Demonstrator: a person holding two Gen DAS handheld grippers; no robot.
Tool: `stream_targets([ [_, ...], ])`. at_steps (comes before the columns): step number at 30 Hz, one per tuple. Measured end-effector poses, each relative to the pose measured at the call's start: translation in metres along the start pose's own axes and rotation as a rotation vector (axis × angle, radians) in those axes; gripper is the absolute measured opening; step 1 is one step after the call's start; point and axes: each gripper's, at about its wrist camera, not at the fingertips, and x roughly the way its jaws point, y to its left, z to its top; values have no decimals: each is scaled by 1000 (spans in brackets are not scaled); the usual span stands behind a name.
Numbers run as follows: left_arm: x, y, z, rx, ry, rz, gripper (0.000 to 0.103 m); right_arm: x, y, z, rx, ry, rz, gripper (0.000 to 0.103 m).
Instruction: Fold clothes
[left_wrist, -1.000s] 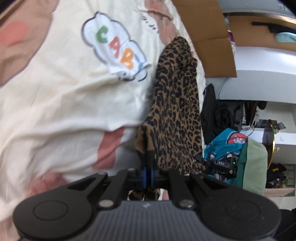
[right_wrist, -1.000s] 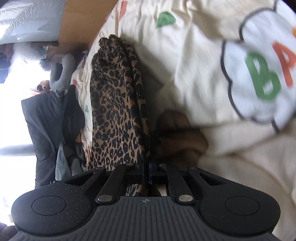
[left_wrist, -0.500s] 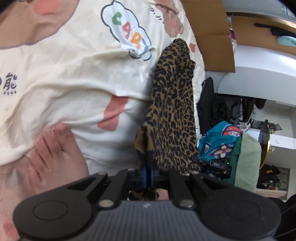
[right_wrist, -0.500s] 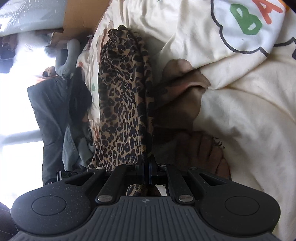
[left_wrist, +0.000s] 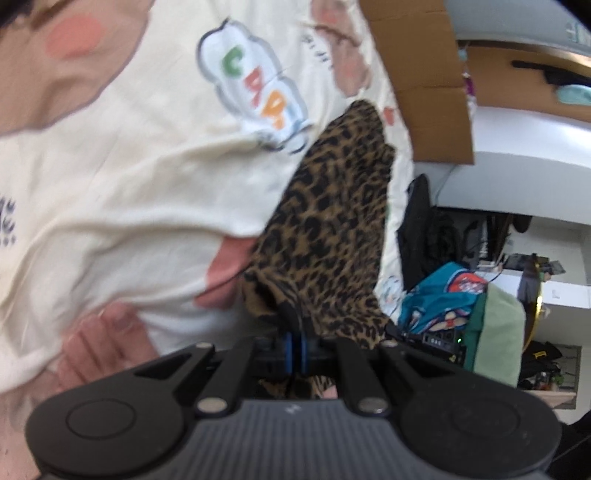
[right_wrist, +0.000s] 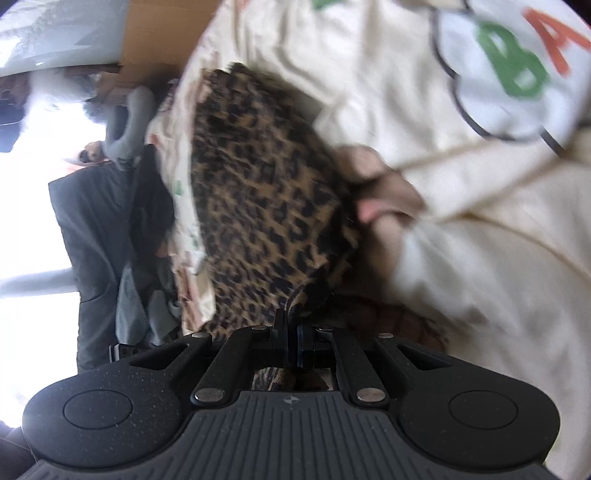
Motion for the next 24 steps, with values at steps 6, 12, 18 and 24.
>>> stream_targets([
  [6, -12, -23, 15, 32, -72, -50, 4, -8, 20, 12, -35, -40, 46, 2],
  [12, -25, -50, 35, 88, -132, -75, 4, -18, 35, 24, -70, -76, 71, 2],
  [18, -28, -67, 54, 133, -166, -65, 4, -24, 48, 34, -96, -111, 90, 2],
  [24, -31, -85, 71, 176, -211, -84, 4, -26, 63, 46, -122, -143, 108, 2],
])
